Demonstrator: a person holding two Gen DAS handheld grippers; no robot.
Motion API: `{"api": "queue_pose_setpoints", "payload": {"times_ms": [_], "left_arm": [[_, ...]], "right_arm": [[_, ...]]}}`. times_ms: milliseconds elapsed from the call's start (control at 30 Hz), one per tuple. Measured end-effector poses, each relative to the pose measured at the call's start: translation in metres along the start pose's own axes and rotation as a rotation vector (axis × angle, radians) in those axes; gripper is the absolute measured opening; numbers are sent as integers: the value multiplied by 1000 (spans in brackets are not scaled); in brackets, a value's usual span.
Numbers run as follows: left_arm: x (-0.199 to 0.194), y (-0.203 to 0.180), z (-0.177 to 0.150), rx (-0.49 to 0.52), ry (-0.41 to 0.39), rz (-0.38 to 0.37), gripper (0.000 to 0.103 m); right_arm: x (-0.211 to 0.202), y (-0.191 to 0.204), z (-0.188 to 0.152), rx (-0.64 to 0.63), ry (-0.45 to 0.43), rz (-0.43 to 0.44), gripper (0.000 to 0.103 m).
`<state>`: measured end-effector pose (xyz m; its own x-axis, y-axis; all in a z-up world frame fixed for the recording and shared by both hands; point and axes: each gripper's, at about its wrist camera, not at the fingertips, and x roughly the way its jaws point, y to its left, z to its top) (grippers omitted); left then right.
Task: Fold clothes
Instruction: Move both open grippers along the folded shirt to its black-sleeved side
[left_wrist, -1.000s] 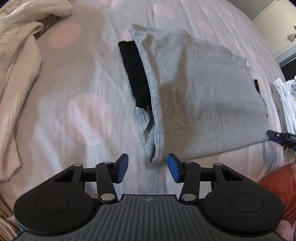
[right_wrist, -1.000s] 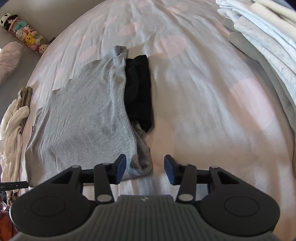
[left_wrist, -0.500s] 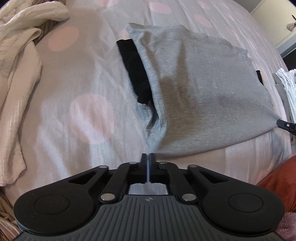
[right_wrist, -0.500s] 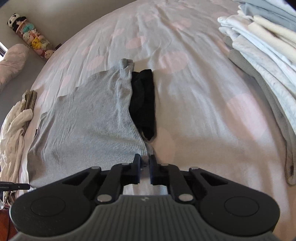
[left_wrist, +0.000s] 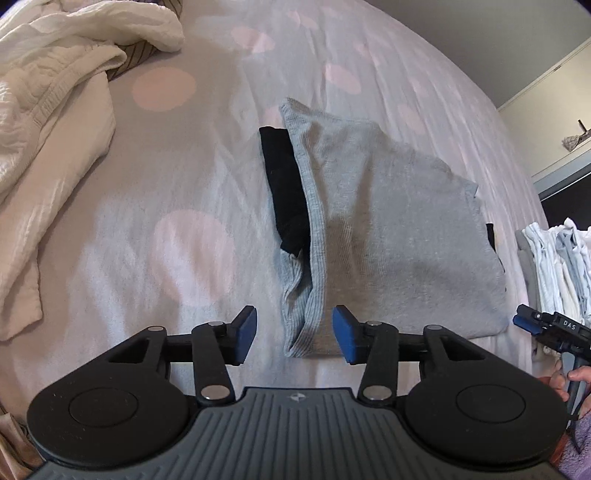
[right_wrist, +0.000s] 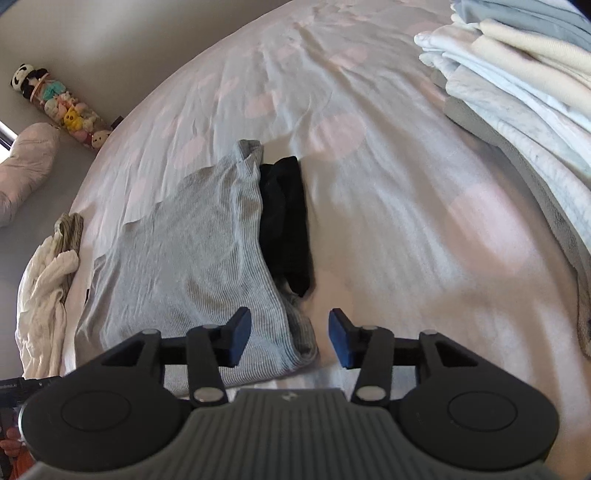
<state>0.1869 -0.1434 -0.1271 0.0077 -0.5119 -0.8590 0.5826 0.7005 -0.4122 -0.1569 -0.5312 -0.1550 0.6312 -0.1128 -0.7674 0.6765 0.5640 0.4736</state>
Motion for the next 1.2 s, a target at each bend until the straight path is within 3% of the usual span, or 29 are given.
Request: {"api": "queue_pose_setpoints", "payload": {"times_ms": [67,133,200,267,400,533,700,800,1033,1200], "left_arm": [[9,-7,4,25,29,32,43],[24,-15,7,41,81,118,43],[34,-12,9,13,120,174,43],[40,-3,10,-50,138,181,43],[35,8,6,-127,108,175,43],[17,20,-1,-225,14,161,41],[-1,22,-4,-270,-116,110,42],[-2,19,-5,-250,-144,95,42],[-3,17,-5,-240,-181,40,42],[-1,19,-5,-247,-186,-7,42]], "right_arm": [[5,4,0,-14,10,-15,46],[10,6,1,-26,30,-39,44],[17,6,2,-26,57,-74,44],[24,3,3,-13,85,-103,41],[27,-1,3,6,85,-147,33],[14,-6,3,41,17,-125,36],[3,-4,5,37,-40,-45,57],[6,3,8,10,-43,-69,67],[3,5,11,19,-76,-72,70],[-13,9,13,22,-203,-200,81]]}}
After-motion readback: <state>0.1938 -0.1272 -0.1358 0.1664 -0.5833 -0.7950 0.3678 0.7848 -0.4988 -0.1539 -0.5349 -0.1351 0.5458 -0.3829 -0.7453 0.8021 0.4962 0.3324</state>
